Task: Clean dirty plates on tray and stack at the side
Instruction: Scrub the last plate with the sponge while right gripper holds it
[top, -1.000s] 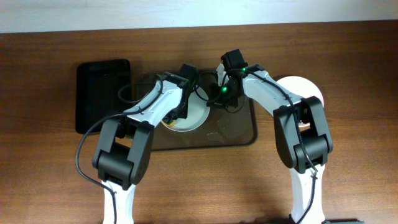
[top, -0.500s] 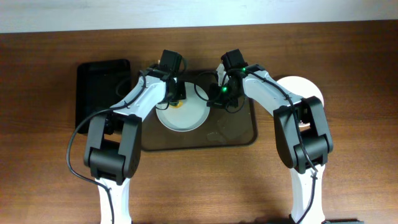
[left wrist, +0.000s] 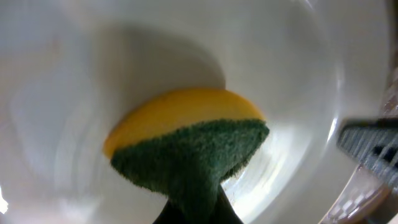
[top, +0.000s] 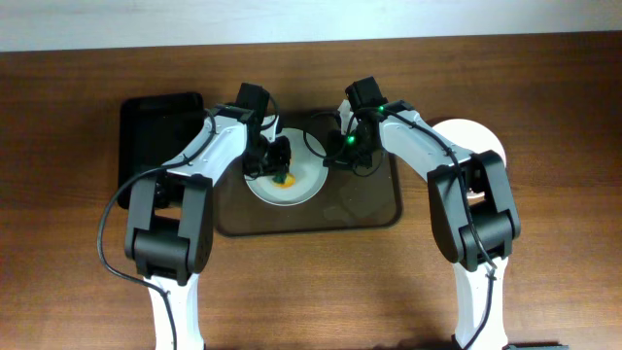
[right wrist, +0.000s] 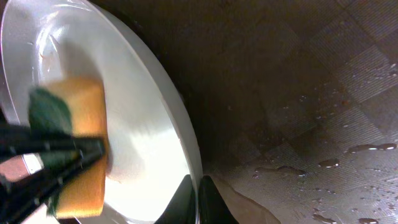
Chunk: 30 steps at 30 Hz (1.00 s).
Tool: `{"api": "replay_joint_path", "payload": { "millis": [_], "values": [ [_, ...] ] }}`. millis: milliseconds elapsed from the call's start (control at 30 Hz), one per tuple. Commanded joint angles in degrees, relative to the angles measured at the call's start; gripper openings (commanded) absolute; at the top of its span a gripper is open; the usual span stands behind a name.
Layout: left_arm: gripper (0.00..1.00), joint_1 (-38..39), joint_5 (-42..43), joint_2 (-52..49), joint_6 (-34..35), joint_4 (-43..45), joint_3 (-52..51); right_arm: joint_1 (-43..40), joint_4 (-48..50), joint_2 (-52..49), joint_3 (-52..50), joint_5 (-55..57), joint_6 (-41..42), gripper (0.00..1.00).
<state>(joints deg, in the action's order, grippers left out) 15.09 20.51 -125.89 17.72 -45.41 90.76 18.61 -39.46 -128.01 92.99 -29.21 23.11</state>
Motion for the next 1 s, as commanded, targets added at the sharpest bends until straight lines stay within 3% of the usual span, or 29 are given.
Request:
{"api": "replay_joint_path", "payload": {
  "millis": [0,67,133,300,533,667,733,967],
  "values": [
    [0.01,0.13,-12.04,-4.72,-0.42,6.05,-2.32,-0.20,-0.37,0.00,-0.20,0.52,-0.42,0.04],
    [0.00,-0.04,-15.45,-4.72,-0.35,9.81,-2.32,-0.20,-0.39,0.00,-0.20,0.52,-0.42,0.04],
    [0.01,-1.29,-14.91,-4.72,4.04,6.73,-2.32,-0.22,-0.39,0.02,-0.20,0.52,-0.42,0.04],
    [0.01,-5.05,-9.09,-4.72,9.94,-4.09,-2.32,-0.20,-0.39,0.00,-0.20,0.52,-0.42,0.04],
    [0.00,-4.85,-2.01,-4.72,12.50,-8.48,-2.32,-0.22,-0.42,0.00,-0.20,1.27,-0.42,0.04],
    [0.01,-4.87,-2.05,-4.72,26.97,-15.37,-2.32,-0.20,-0.39,0.00,-0.20,1.38,-0.42,0.04],
    [0.01,-4.70,-1.57,-4.72,30.97,-16.20,-2.32,-0.20,-0.42,0.00,-0.20,1.38,-0.42,0.04],
    [0.01,-3.67,14.21,-4.72,35.60,-16.11,-2.32,-0.20,-0.39,0.00,-0.20,1.38,-0.42,0.04]
  ]
}}
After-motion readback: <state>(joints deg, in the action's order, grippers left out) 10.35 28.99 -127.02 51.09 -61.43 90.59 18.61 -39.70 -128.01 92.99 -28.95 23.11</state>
